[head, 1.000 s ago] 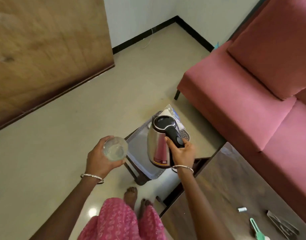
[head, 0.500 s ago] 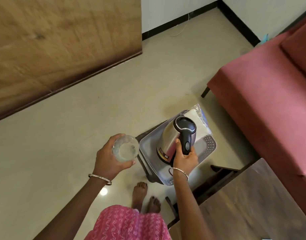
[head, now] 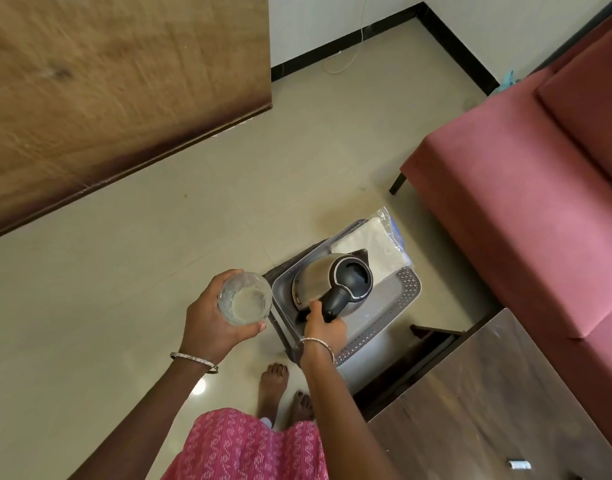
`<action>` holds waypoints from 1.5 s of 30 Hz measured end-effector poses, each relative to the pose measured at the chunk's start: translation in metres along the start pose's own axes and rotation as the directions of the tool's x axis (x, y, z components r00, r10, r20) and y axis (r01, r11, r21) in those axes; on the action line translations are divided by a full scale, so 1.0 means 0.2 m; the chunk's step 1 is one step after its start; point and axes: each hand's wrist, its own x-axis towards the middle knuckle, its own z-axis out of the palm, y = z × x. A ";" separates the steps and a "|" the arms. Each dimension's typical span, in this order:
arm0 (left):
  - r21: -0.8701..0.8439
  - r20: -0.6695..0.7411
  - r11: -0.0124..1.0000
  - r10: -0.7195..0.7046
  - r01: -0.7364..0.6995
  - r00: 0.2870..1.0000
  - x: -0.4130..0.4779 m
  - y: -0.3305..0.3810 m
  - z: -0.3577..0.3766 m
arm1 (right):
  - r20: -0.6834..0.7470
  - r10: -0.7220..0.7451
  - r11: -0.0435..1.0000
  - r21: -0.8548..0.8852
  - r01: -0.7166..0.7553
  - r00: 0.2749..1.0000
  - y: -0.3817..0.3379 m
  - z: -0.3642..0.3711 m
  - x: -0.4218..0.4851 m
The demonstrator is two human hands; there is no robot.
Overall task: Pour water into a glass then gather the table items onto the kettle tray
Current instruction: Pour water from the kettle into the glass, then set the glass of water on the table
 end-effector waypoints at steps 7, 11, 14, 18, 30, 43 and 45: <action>-0.031 -0.033 1.000 -0.008 0.007 0.999 -0.04 -0.02 -0.04 | 0.039 0.099 0.992 0.076 -0.102 0.994 -0.07 0.11 -0.06; -0.039 -0.040 0.999 -0.010 0.008 0.999 -0.07 -0.04 -0.05 | 0.154 0.190 0.950 0.221 -0.221 0.970 -0.11 0.13 -0.06; -0.042 -0.042 0.999 -0.002 0.000 0.999 -0.10 -0.04 -0.05 | 0.266 0.258 0.872 0.351 -0.343 0.929 -0.15 0.14 -0.07; -0.036 -0.048 0.999 0.013 -0.015 0.999 -0.15 -0.03 -0.06 | 0.351 0.272 0.832 0.381 -0.402 0.896 -0.17 0.14 -0.10; 0.019 0.007 0.996 0.083 -0.083 0.997 -0.38 0.10 -0.01 | 0.523 0.139 0.959 0.139 -0.245 0.841 -0.09 -0.28 -0.21; 0.051 0.288 0.943 0.301 -0.329 0.909 -1.05 0.48 0.32 | 0.405 -0.576 0.759 -0.056 0.648 0.710 0.48 -1.37 -0.48; 0.034 0.333 0.931 0.332 -0.364 0.882 -1.22 0.55 0.39 | 0.386 -0.582 0.773 -0.011 0.635 0.715 0.60 -1.55 -0.51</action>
